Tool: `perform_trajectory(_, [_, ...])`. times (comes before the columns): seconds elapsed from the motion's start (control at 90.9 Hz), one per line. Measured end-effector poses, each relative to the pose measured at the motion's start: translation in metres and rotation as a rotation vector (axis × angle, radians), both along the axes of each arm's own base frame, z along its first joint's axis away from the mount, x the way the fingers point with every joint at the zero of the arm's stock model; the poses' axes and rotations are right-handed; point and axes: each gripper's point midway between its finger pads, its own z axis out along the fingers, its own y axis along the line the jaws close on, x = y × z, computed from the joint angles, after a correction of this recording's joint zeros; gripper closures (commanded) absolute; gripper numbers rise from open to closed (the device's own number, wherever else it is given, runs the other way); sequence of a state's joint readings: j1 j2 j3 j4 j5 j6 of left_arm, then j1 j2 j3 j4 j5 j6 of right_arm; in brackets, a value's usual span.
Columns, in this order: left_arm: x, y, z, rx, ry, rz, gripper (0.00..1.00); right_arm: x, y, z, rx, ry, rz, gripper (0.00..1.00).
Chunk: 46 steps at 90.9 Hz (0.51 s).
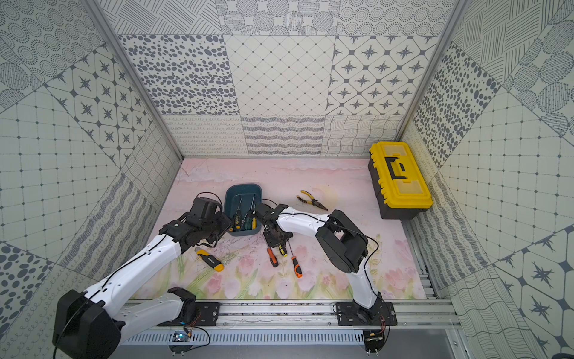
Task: Put the screwdriver on the desktop into the storage box
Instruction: Pick up the screwdriver from the center of the board, then place the screwdriver in the storage box.
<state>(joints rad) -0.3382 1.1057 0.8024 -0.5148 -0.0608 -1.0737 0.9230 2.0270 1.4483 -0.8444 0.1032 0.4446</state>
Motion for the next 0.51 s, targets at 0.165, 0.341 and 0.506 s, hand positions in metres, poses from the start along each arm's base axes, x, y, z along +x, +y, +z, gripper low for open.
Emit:
perform_trajectory(0.165, [-0.003, 0.006, 0.005, 0.008, -0.013, 0.029, 0.53, 0.003, -0.003, 0.008, -0.005, -0.02, -0.042, 0.94])
perform_trajectory(0.341, [-0.008, 0.017, 0.007, 0.023, -0.01, 0.072, 0.53, 0.026, 0.02, 0.073, 0.12, -0.123, -0.086, 0.94])
perform_trajectory(0.506, [-0.015, 0.027, 0.0, 0.034, 0.003, 0.114, 0.52, 0.058, 0.068, 0.158, 0.344, -0.253, -0.118, 0.91])
